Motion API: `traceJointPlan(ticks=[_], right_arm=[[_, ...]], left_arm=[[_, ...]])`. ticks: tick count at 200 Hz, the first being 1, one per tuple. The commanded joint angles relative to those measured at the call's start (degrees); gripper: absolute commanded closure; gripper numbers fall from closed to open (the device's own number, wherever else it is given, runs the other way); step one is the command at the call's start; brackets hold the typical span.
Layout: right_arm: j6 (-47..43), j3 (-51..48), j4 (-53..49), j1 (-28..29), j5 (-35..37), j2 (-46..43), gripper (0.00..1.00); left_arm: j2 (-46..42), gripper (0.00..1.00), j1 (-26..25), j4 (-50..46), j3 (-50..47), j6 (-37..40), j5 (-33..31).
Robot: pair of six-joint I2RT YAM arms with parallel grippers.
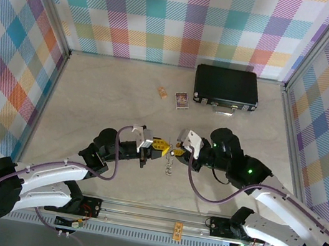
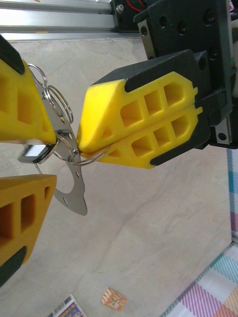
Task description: Put the keys on the keyring
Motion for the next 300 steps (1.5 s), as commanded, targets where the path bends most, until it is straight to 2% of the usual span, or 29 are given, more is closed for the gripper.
traceJointPlan(ticks=[1,42,80,112,128,141,164,195,244,300], right_arm=[[1.3,-0.5,4.0,0.3,-2.8,0.3,0.76],[1.5,0.0,4.1,0.4,-3.9,2.2,0.77],[1.7,-0.5,3.8,0.3,-4.2,2.4,0.92],[3.2,-1.3,4.1,0.3,-5.5,2.6,0.89],[4.5,-1.8,4.9,0.3,-5.0,2.1,0.79],[6.0,-2.6,6.0,0.3,-3.5,0.8,0.76],[7.8,-4.9,9.5,-0.1,-2.3,-2.9,0.77],[11.8,-6.4,12.9,-2.1,-5.6,-5.3,0.77],[17.9,-4.6,16.7,-4.7,-12.1,-3.4,0.76],[19.2,-3.3,17.5,-5.9,-17.1,-0.3,0.79]], left_arm=[[-0.9,1.00,0.4,4.4,-0.2,-1.8,1.5],[-1.7,1.00,0.4,4.1,-0.3,-2.2,1.6],[-1.4,1.00,0.5,9.5,-1.4,-4.5,1.1],[0.1,1.00,0.4,14.0,-1.4,-6.9,1.7],[1.3,1.00,0.4,17.3,-1.7,-8.4,1.8],[1.8,1.00,0.4,17.9,-1.8,-8.6,1.8],[2.0,1.00,0.5,17.9,-2.1,-8.6,1.9],[1.5,1.00,0.5,17.9,-2.1,-8.6,2.2],[1.4,1.00,0.4,17.6,-2.0,-8.6,2.8],[0.7,1.00,0.4,17.1,-1.6,-8.7,3.4]])
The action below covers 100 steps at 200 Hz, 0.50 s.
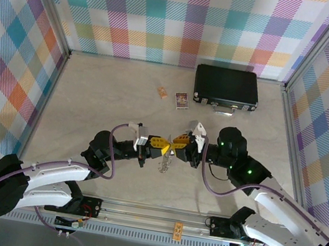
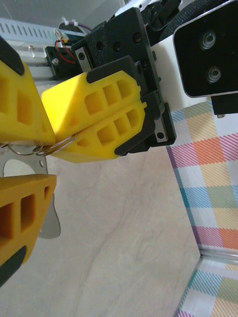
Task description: Put the keys on the keyring
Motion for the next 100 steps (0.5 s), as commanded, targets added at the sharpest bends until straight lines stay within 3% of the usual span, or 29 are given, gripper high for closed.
traceJointPlan(ticks=[1,31,58,89,100], right_arm=[[2.0,1.8,2.5,-0.6,-4.0,0.6,0.79],[2.2,1.5,2.8,-1.4,-5.8,1.0,0.85],[2.1,1.5,2.5,-2.0,-8.5,1.5,0.85],[1.0,1.8,1.6,-2.9,-12.4,1.9,1.00],[0.8,1.9,1.2,-3.0,-13.2,2.0,1.00]], left_arm=[[-1.6,1.00,0.4,3.9,0.4,-0.8,1.6],[-1.6,1.00,0.4,3.8,0.5,-0.9,2.3],[-1.7,1.00,0.4,3.5,0.8,-1.1,3.4],[-1.7,1.00,0.4,3.5,0.7,-1.0,3.9],[-1.6,1.00,0.4,3.3,0.8,-0.9,4.0]])
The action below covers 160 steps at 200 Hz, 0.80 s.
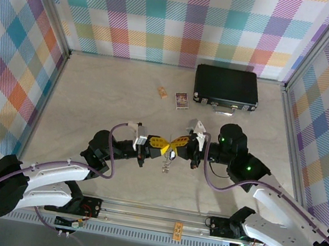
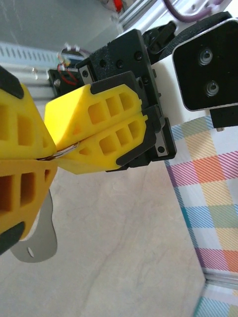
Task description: Put the keys on the keyring
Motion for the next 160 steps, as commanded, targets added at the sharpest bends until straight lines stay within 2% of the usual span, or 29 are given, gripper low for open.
traceJointPlan(ticks=[1,28,46,56,92,160], right_arm=[[-0.3,1.9,0.3,-0.1,-5.0,0.5,1.00],[-1.7,2.1,-1.5,-0.5,-4.4,0.0,1.00],[-3.3,2.5,-3.5,-0.6,-2.9,-0.5,1.00],[-6.6,3.3,-5.7,-0.6,-2.1,-0.5,1.00],[-12.4,8.1,-15.0,-0.6,-0.9,2.9,1.00],[-25.0,19.9,-32.9,-0.2,5.4,11.3,1.00]], left_arm=[[-1.4,1.00,0.1,3.4,0.7,-0.3,2.4],[-1.9,1.00,0.1,2.0,0.8,0.2,1.7],[-3.4,0.83,0.2,-1.5,1.0,1.8,0.7],[-4.7,0.79,0.4,-5.0,1.4,3.2,0.3],[-9.3,0.78,1.0,-18.0,3.0,10.1,-0.8],[-9.9,0.77,2.0,-27.4,4.2,17.8,-2.2]])
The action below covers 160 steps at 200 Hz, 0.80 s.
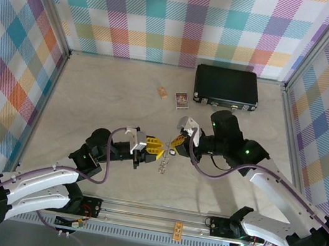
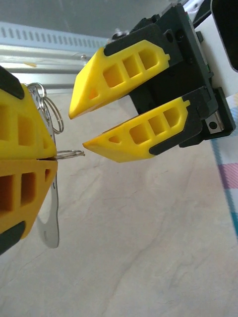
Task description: Put the keys on the keyring
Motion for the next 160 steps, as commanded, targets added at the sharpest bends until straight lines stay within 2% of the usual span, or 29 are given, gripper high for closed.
traceJointPlan(ticks=[1,61,160], right_arm=[[-8.0,4.6,-8.5,0.4,2.4,1.7,1.00],[-15.5,9.9,-16.3,3.6,8.1,6.4,1.00],[-15.5,10.7,-15.2,5.4,7.1,7.4,1.00]], left_arm=[[0.0,0.77,0.7,-4.2,2.7,4.3,-0.5],[2.2,0.77,0.9,-8.8,5.9,7.6,2.6],[6.4,0.78,0.9,-10.8,8.3,8.5,4.5]])
